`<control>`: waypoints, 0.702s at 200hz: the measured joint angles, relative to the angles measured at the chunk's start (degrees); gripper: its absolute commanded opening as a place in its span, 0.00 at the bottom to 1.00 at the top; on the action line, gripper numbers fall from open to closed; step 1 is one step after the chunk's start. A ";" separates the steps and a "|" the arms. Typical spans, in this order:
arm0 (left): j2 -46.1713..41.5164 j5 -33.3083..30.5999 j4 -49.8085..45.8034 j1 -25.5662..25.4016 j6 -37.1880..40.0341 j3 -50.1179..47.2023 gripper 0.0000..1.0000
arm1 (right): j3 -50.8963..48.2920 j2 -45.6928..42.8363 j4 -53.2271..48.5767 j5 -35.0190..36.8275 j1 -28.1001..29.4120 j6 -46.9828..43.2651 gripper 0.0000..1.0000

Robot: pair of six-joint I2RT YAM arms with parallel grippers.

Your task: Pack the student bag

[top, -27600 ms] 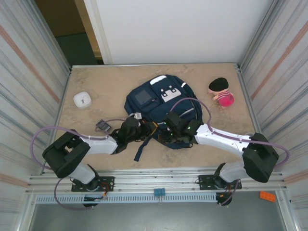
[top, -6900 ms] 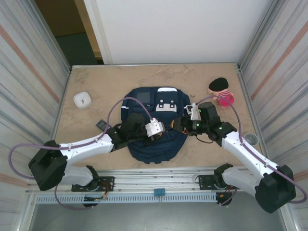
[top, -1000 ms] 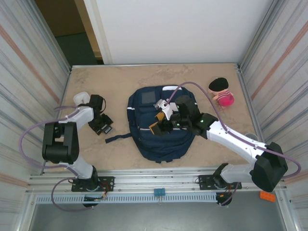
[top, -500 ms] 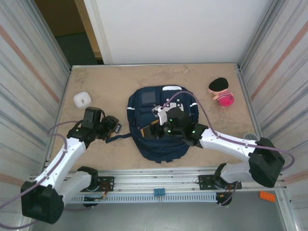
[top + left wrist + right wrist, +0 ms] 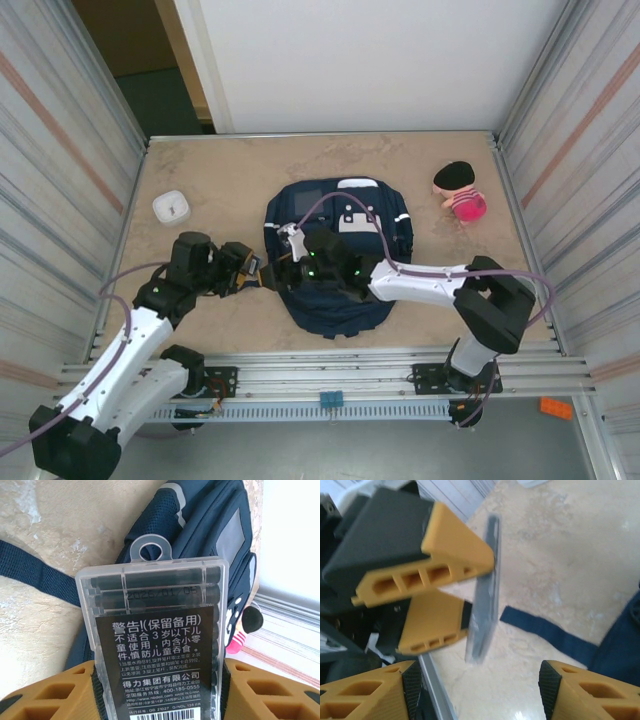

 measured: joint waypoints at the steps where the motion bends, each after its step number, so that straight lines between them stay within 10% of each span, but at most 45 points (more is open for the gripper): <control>1: -0.07 0.04 0.02 0.00 -0.04 -0.04 0.50 | 0.07 0.07 0.07 0.02 0.00 0.00 0.62; 75: -2.56 1.38 2.05 -0.37 -2.60 -2.27 0.51 | 5.11 7.17 3.04 -0.04 0.15 1.44 0.18; 140: -0.15 -0.22 0.94 -0.61 3.87 0.20 0.90 | 0.83 2.51 3.52 0.63 -0.44 1.90 0.11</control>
